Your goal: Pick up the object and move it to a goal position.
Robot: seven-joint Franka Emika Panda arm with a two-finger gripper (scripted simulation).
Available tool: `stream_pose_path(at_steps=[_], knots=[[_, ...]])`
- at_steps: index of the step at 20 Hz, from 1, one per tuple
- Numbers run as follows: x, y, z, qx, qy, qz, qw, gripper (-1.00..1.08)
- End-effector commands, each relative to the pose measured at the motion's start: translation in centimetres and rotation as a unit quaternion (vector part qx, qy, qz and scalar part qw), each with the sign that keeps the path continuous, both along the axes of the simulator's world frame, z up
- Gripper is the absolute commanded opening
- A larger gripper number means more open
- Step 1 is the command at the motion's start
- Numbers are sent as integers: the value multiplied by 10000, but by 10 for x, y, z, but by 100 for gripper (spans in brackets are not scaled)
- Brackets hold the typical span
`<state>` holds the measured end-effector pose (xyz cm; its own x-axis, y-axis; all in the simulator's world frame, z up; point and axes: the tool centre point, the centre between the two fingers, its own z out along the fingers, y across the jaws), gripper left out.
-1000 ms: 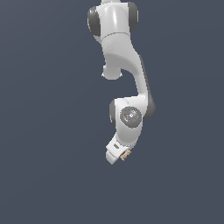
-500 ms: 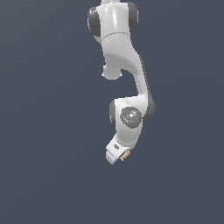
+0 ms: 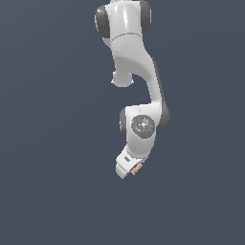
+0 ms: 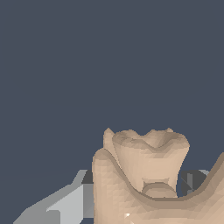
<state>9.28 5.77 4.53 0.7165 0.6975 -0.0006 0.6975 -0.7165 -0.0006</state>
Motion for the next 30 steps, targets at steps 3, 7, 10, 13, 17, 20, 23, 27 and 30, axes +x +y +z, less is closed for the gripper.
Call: stream_pose_path(at_steps=[3, 7, 10, 13, 17, 20, 23, 27, 30], knots=[[-6, -1, 11, -2, -4, 1, 10000, -100], [-16, -2, 26, -2, -4, 1, 10000, -100], [-26, -4, 42, -5, -4, 0, 10000, -100], [-38, -6, 62, -7, -4, 1, 10000, -100], [-57, -9, 92, -10, -4, 1, 10000, -100], [-71, -11, 115, -12, -4, 1, 10000, -100], [-85, -13, 139, -12, -4, 1, 10000, -100], [-104, -16, 171, -12, -4, 1, 10000, -100], [-116, -17, 192, -7, -4, 1, 10000, -100]])
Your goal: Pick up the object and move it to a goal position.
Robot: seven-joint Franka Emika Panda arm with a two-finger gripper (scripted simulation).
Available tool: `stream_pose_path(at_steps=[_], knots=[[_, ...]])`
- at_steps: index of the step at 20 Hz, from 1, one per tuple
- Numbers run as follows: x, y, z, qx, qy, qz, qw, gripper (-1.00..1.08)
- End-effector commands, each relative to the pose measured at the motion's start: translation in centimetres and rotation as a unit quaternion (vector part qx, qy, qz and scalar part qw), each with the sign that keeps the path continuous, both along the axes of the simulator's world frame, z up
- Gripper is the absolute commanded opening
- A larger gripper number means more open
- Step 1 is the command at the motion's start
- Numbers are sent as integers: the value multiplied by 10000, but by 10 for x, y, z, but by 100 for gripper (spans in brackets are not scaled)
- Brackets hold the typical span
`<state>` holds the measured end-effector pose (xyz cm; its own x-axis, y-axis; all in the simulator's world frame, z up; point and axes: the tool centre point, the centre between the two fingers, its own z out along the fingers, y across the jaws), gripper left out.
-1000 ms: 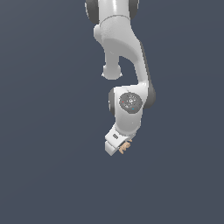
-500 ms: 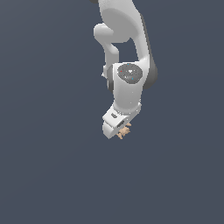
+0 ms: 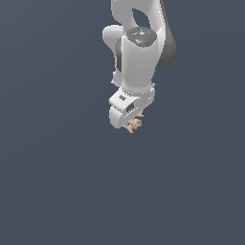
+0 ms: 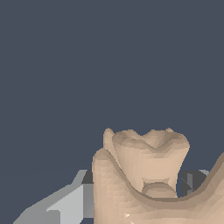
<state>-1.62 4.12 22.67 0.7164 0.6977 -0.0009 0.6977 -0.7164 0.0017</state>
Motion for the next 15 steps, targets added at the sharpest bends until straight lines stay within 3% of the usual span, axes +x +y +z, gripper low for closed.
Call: stream_pose_path(at_steps=[1, 15], knots=[[-10, -1, 17, 2, 3, 0, 10000, -100], [-33, -5, 61, 9, 3, 1, 10000, -100]])
